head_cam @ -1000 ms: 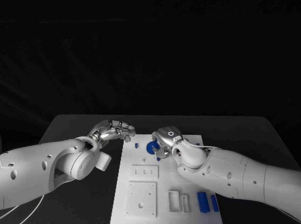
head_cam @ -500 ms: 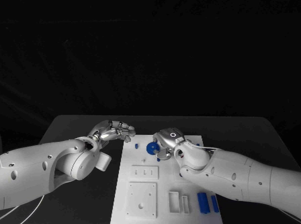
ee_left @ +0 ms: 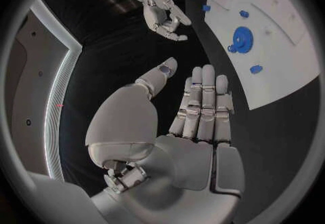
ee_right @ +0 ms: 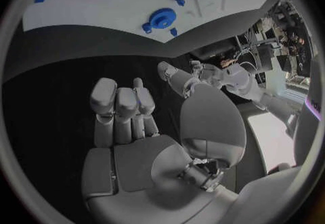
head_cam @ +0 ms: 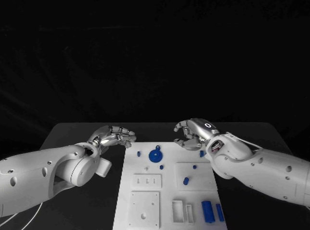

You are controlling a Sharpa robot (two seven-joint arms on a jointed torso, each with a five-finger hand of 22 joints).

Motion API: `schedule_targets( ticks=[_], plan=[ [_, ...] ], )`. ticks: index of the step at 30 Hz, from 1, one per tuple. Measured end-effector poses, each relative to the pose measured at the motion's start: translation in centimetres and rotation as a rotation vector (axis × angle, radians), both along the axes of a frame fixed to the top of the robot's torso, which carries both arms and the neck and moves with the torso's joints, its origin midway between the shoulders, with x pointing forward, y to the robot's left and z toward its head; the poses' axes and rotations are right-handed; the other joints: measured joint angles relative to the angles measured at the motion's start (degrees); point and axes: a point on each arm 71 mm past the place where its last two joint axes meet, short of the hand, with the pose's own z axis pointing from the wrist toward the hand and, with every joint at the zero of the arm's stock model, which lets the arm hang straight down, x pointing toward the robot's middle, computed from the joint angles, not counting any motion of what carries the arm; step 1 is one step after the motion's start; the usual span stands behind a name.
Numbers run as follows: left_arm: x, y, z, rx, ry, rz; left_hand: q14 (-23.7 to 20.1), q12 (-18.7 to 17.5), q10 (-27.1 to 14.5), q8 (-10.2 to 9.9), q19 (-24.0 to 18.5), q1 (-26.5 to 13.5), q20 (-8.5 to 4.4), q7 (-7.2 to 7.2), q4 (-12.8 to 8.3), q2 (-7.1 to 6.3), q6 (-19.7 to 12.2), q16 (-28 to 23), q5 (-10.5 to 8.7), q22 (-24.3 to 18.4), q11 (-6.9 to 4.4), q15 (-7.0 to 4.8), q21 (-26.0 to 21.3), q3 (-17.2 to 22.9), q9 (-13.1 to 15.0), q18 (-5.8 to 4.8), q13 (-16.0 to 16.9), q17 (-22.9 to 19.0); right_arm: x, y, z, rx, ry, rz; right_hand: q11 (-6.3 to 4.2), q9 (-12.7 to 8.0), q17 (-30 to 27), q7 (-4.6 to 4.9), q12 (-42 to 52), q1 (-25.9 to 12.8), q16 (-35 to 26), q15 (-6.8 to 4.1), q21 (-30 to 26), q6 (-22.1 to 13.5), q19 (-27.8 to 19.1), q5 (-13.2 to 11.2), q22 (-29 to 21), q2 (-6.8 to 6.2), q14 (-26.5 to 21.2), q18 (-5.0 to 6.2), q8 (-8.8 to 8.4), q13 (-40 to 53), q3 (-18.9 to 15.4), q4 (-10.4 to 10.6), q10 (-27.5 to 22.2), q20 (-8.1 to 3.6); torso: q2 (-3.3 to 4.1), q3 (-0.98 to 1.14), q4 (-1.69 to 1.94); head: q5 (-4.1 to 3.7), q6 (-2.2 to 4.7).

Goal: Assemble the parts on the task board

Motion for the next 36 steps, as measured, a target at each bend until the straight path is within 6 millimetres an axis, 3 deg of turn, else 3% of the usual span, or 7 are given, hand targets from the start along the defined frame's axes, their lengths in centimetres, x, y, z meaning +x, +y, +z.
schedule_targets(
  ticks=[6, 14, 23, 31, 36],
  plan=[
    [0.4, 0.3, 0.0, 0.004, -0.003, 0.01, 0.0, 0.0, 0.0, 0.0, 0.0, 0.2, 0.0, 0.21, 0.2, 0.23, 0.2, 0.0, 0.0, 0.0, 0.0, 0.0, 0.0, 0.2, 0.0, 0.0, 0.1, 0.0, 0.8, -4.4, 0.0, 0.053, 0.042, -0.026, -0.09, 0.0, 0.1, -0.09, 0.0, 1.7, -0.2, 0.03, 0.0, -0.1, -0.1, 2.1, 0.0, 0.99, 0.0, -0.21, 0.0, -0.2, -0.9, -0.9, -0.3, -0.26, -0.49, 0.38, -0.98, 0.29, 0.23],
    [0.5, 0.3, -0.1, 0.003, -0.002, 0.011, 0.0, 0.0, 0.0, 0.0, 0.0, 0.0, 0.0, 0.21, 0.2, 0.46, 0.2, 0.0, 0.0, 0.0, 0.0, 0.0, 0.0, 0.2, 0.1, 0.0, 0.2, 0.0, 2.4, -8.7, -1.5, 0.054, 0.125, -0.066, 0.01, 0.1, 0.3, 0.07, -0.4, 2.6, -0.7, 0.23, 0.0, -0.5, -0.6, 5.0, 0.0, 1.81, -0.2, -0.54, 0.0, -1.1, -3.3, -3.0, -1.4, -0.23, -1.14, 0.94, -1.93, -0.32, -0.05],
    [0.5, 0.2, -0.2, -0.002, 0.001, 0.006, 0.0, 0.0, 0.0, 0.0, 0.0, 0.0, 0.0, 0.21, 0.2, 0.46, 0.2, 0.0, 0.0, 0.0, 0.0, 0.0, 0.0, 0.2, 0.0, 0.0, 0.2, 0.0, 2.7, -11.0, -4.6, 0.041, 0.213, -0.097, 0.21, 0.1, 0.4, 0.25, -0.9, 3.0, -1.0, 0.33, -0.2, -0.9, -1.2, 5.6, 0.0, 1.8, -0.3, -0.76, 0.0, -1.7, -4.2, -3.8, -2.5, 0.14, -1.4, 1.38, -2.35, -0.63, -0.58],
    [0.4, 0.1, -0.4, -0.005, 0.005, 0.001, 0.0, -0.2, 0.0, 0.0, 0.0, -0.2, 0.0, 0.21, 0.2, 0.7, 0.2, 0.0, 0.0, -0.1, 0.0, 0.0, 0.0, 0.2, 0.0, 0.0, 0.2, 0.0, 2.8, -11.0, -6.8, 0.041, 0.274, -0.095, 0.81, -0.3, 0.7, 0.83, -1.3, 3.0, -1.2, 0.73, -0.2, -2.9, -1.4, 6.6, 0.0, 1.81, -0.3, -0.77, -0.81, -2.3, -6.7, -4.8, -3.9, 0.35, -1.39, 1.45, -2.35, -0.66, -0.31],
    [0.4, 0.1, -0.6, -0.006, 0.01, -0.001, 0.0, -0.2, 0.0, 0.0, 0.0, -0.2, 0.0, 0.21, 0.2, 0.7, 0.2, 0.0, 0.0, -0.1, 0.0, 0.0, 0.0, 0.2, 0.0, 0.0, 0.2, 0.0, 2.7, -10.6, -7.6, 0.042, 0.298, -0.082, 0.72, -0.3, 0.8, 0.58, -1.3, 3.8, -1.4, 0.76, -0.2, -3.6, -1.8, 5.9, 0.0, 2.56, -0.3, -0.76, -1.01, -2.4, -7.6, -5.5, -4.2, 0.16, -1.37, 1.45, -2.29, -0.43, -0.93]
  ],
)
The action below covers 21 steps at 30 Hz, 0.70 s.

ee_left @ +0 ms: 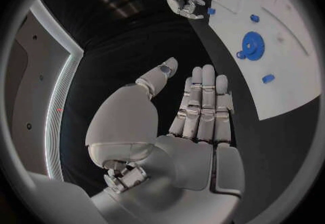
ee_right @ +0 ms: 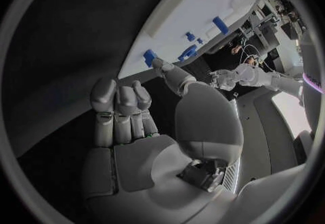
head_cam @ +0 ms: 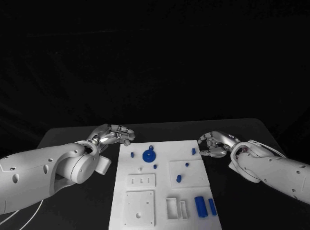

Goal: Assemble the parts on the task board

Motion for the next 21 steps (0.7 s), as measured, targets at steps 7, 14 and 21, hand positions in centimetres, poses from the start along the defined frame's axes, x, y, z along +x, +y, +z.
schedule_targets(
  ticks=[7, 14, 21],
  plan=[
    [-0.1, -0.1, 0.0, -0.002, 0.001, -0.003, 0.0, 0.0, 0.0, 0.0, 0.0, 0.0, 0.0, 0.0, 0.0, 0.0, 0.0, 0.0, 0.0, 0.0, 0.0, 0.0, 0.0, 0.0, 0.0, 0.0, 0.0, 0.0, 0.0, 0.1, -0.8, -0.005, 0.029, 0.005, -0.33, 0.0, 0.1, 0.0, 0.0, 0.2, 0.0, 0.0, 0.0, 0.0, 0.0, -0.5, 0.0, 0.23, 0.0, 0.0, 0.0, 0.0, -0.2, -0.2, 0.3, 0.0, 0.03, -0.04, 0.03, 0.09, -0.88],
    [-0.2, -0.1, 0.0, -0.003, 0.002, -0.006, 0.0, 0.0, 0.0, 0.0, 0.0, 0.0, 0.0, 0.0, 0.0, 0.0, 0.0, 0.0, 0.0, 0.0, 0.0, 0.0, 0.0, 0.0, 0.0, 0.0, 0.0, 0.0, 0.0, 0.7, -1.4, -0.001, 0.045, 0.015, -0.33, 0.1, 0.2, -0.01, 0.0, 0.2, 0.0, 0.0, 0.0, 0.0, -0.2, -0.7, 0.0, 0.23, 0.0, 0.0, 0.0, 0.1, -0.2, -0.2, 0.3, 0.2, 0.08, -0.14, 0.02, 0.21, -1.34],
    [-0.3, -0.1, 0.0, -0.005, 0.004, -0.008, 0.0, 0.0, 0.0, 0.0, 0.0, 0.0, 0.0, 0.0, 0.0, 0.0, 0.0, 0.0, 0.0, 0.0, 0.0, 0.0, 0.0, 0.0, 0.0, 0.0, 0.0, 0.0, 0.2, 1.0, -1.5, 0.0, 0.044, 0.012, -0.53, 0.2, 0.3, -0.22, 0.3, -0.1, 0.0, 0.01, 0.0, 0.2, -0.2, -1.6, 0.0, 0.57, 0.0, 0.0, 0.21, 0.2, -0.2, -0.2, 0.5, 0.2, 0.09, -0.22, 0.03, 0.23, -1.76]
  ],
)
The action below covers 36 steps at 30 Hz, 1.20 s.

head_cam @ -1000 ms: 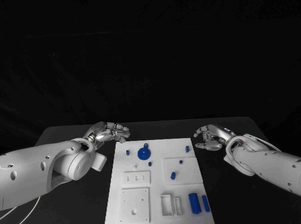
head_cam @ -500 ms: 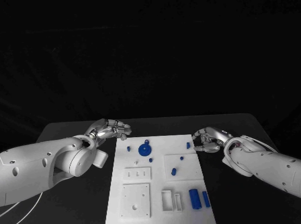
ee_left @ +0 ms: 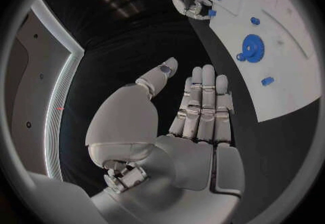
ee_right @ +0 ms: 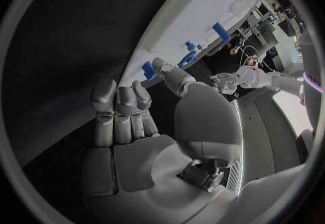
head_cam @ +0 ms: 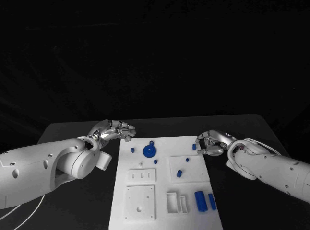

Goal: Assemble the parts on the task board

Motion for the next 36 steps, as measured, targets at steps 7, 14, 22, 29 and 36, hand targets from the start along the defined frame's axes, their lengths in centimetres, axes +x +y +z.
schedule_targets(
  ticks=[7, 14, 22, 29, 36],
  plan=[
    [-0.2, 0.0, 0.0, -0.002, 0.002, -0.004, 0.0, 0.0, 0.0, 0.0, 0.0, 0.0, 0.0, 0.0, 0.0, 0.0, 0.0, 0.0, 0.0, 0.0, 0.0, 0.0, 0.0, 0.0, 0.0, 0.0, 0.0, 0.0, 0.1, 0.7, -0.3, 0.006, 0.0, 0.004, -0.3, 0.0, 0.1, -0.01, 0.4, 0.2, 0.0, 0.0, 0.0, 0.0, 0.0, -1.0, 0.0, 0.8, 0.0, 0.01, 0.02, 0.2, 0.2, 0.2, 0.3, 0.01, 0.06, -0.02, 0.06, 0.13, -0.34],
    [-0.2, 0.1, 0.0, -0.002, 0.003, -0.006, 0.0, 0.0, 0.0, 0.0, 0.0, 0.0, 0.0, 0.0, 0.0, 0.0, 0.0, 0.0, 0.0, 0.0, 0.0, 0.0, 0.0, 0.0, 0.0, 0.0, 0.0, 0.0, 0.1, 0.9, -0.6, 0.009, 0.0, 0.0, -0.31, 0.1, 0.2, -0.15, 0.6, -0.1, 0.0, 0.0, 0.0, 0.0, 0.0, -1.3, 0.0, 1.11, 0.0, 0.03, 0.29, 0.3, 0.5, 0.5, 0.3, 0.01, 0.21, -0.02, 0.25, 0.05, -0.66],
    [-0.2, 0.2, 0.0, -0.001, 0.003, -0.003, 0.0, 0.0, 0.0, 0.0, 0.0, 0.0, 0.0, 0.0, 0.0, 0.0, 0.0, 0.0, 0.0, 0.0, 0.0, 0.0, 0.0, 0.0, 0.0, 0.0, 0.0, 0.0, 0.0, 1.1, -0.8, 0.013, 0.001, -0.002, -0.24, 0.4, 0.5, -0.25, 1.0, -0.2, 0.0, -0.03, 0.0, 1.4, 0.1, -1.5, 0.0, 1.64, 0.0, 0.07, 1.01, 0.4, 0.7, 0.7, 0.7, 0.09, 0.21, -0.02, 0.39, 0.13, -1.01],
    [-0.2, 0.2, 0.0, -0.001, 0.003, -0.004, 0.0, 0.0, 0.0, 0.0, 0.0, 0.0, 0.0, 0.0, 0.0, 0.0, 0.0, 0.0, 0.0, 0.0, 0.0, 0.0, 0.0, 0.0, 0.0, 0.0, 0.1, 0.0, 0.0, 1.2, -0.8, 0.015, -0.002, -0.003, -0.51, 0.7, 0.7, -1.12, 1.3, 0.1, 0.0, -0.08, 0.0, 3.3, 0.2, -3.5, 0.0, 1.94, 0.1, 0.08, 2.3, 0.4, 2.2, 0.7, 0.9, 0.2, 0.21, 0.01, 0.31, 0.2, -1.05],
    [-0.2, 0.2, 0.0, -0.001, 0.003, -0.004, 0.0, 0.0, 0.0, 0.0, 0.0, 0.0, 0.0, 0.0, 0.0, 0.0, 0.0, 0.0, 0.0, 0.0, 0.0, 0.0, 0.0, 0.0, 0.0, 0.0, 0.1, 0.0, 0.0, 1.2, -0.9, 0.016, -0.004, -0.004, -0.72, 0.9, 0.9, -1.96, 1.3, -0.4, -0.1, -0.67, 0.0, 4.5, 0.2, -4.6, 0.0, 2.46, 0.2, 0.08, 3.01, 0.3, 3.1, 1.0, 1.1, 0.21, 0.21, 0.07, 0.29, 0.24, -1.07]
  ],
)
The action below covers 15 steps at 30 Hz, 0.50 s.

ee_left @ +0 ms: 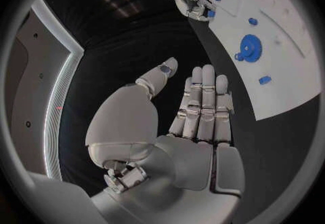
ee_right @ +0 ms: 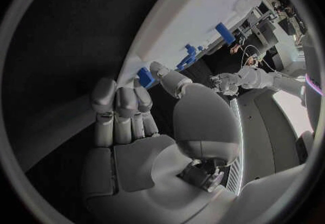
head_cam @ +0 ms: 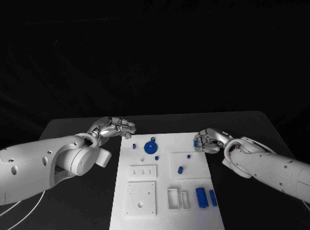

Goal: Assemble the parts on the task board

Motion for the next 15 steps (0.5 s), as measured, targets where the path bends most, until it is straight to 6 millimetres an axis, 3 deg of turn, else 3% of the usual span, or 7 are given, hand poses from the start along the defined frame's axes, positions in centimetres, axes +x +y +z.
schedule_targets(
  ticks=[15],
  plan=[
    [0.08, 0.18, -0.01, 0.002, 0.0, 0.004, 0.0, 0.0, 0.0, 0.0, 0.0, 0.0, 0.0, 0.0, 0.0, 0.0, 0.0, 0.0, 0.0, 0.0, 0.0, 0.0, 0.0, 0.0, 0.0, 0.0, 0.0, 0.0, -0.04, 0.24, -0.14, 0.003, -0.004, 0.0, -0.61, 0.3, 0.2, -1.15, 0.0, -0.7, -0.1, -0.72, 0.0, 1.8, 0.0, -0.4, 0.0, 0.68, 0.1, 0.05, 0.78, -0.2, 0.6, 0.6, 0.6, 0.01, 0.0, 0.08, -0.01, -0.58, 0.05]
  ],
)
